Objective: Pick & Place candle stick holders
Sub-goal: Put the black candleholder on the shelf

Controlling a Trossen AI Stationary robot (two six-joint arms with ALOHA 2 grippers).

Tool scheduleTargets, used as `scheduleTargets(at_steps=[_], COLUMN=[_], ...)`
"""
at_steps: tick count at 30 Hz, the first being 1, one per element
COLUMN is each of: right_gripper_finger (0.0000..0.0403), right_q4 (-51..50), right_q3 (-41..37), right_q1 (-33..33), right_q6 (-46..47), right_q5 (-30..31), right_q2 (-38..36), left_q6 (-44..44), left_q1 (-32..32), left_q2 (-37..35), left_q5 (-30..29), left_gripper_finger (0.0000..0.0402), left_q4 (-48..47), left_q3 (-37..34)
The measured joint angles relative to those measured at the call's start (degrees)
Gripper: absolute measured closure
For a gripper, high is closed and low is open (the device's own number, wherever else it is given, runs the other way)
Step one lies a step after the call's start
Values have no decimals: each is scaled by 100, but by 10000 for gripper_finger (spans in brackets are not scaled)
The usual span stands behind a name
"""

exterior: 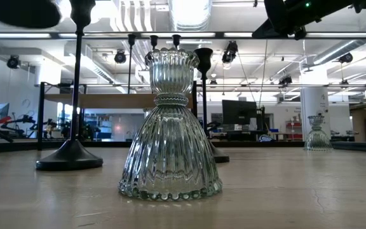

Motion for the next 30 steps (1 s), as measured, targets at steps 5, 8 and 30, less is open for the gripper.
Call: scheduleTargets(at_steps=[5,8,30], right_gripper_finger=[349,349,349], right_q4=[0,0,0], right_q3=[-2,-2,0], right_q1=[0,0,0], right_q6=[0,-1,0], right_q5=[0,0,0], right_q2=[0,0,0], left_q6=[422,986,2770], left_q1=[149,321,5254], left_q2=[-568,-868,-2344], left_q5=[-260,-319,659], left_gripper_finger=[384,384,384], left_q4=[-769,-799,-995], left_q3=[538,739,550])
